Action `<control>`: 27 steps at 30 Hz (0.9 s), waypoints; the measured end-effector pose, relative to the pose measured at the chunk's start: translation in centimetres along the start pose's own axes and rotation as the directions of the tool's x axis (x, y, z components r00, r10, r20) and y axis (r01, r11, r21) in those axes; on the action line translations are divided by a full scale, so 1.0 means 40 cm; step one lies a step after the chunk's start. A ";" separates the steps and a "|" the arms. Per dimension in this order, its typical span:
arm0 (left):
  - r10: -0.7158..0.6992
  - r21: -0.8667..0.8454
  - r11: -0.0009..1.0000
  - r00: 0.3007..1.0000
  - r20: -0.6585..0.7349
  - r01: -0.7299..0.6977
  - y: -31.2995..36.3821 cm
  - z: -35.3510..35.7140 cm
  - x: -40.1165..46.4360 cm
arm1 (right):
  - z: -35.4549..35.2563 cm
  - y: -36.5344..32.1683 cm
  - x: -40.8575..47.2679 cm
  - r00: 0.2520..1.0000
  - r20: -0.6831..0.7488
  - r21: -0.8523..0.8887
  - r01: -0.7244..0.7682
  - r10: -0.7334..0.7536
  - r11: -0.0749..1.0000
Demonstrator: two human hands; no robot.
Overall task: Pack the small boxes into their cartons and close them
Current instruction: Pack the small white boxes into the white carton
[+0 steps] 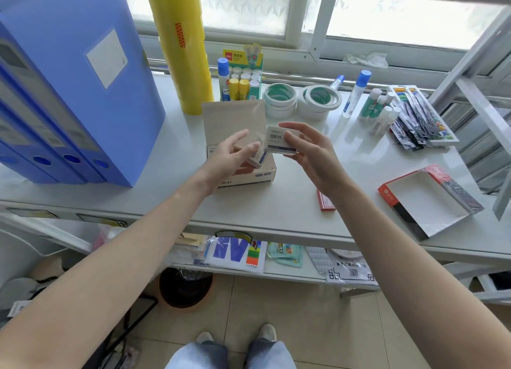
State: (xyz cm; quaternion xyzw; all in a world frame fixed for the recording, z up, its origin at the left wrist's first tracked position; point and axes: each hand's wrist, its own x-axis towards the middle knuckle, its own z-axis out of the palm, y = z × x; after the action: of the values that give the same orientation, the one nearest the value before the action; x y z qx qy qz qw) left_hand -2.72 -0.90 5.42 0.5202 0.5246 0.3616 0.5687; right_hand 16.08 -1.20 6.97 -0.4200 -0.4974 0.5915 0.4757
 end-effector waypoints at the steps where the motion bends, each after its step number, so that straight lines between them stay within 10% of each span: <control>1: 0.015 0.024 1.000 1.000 0.002 -0.015 0.001 -0.001 -0.001 | 0.005 -0.002 0.000 1.000 -0.001 -0.078 0.014 -0.014 0.997; 17: 0.044 0.126 0.991 0.998 0.034 -0.048 0.021 0.011 -0.016 | 0.043 -0.010 0.034 0.998 0.020 -0.490 0.069 -0.068 0.869; 27: 0.052 0.123 0.991 0.999 -0.003 -0.051 0.014 -0.020 0.004 | 0.066 -0.014 0.053 0.925 0.350 -0.858 0.380 -0.149 0.346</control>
State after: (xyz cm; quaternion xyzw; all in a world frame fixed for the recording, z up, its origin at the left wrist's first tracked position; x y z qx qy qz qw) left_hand -3.40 -0.47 6.00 0.5666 0.5339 0.3449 0.5243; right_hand 13.19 0.42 7.87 -0.4592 -0.8475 0.1752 0.2005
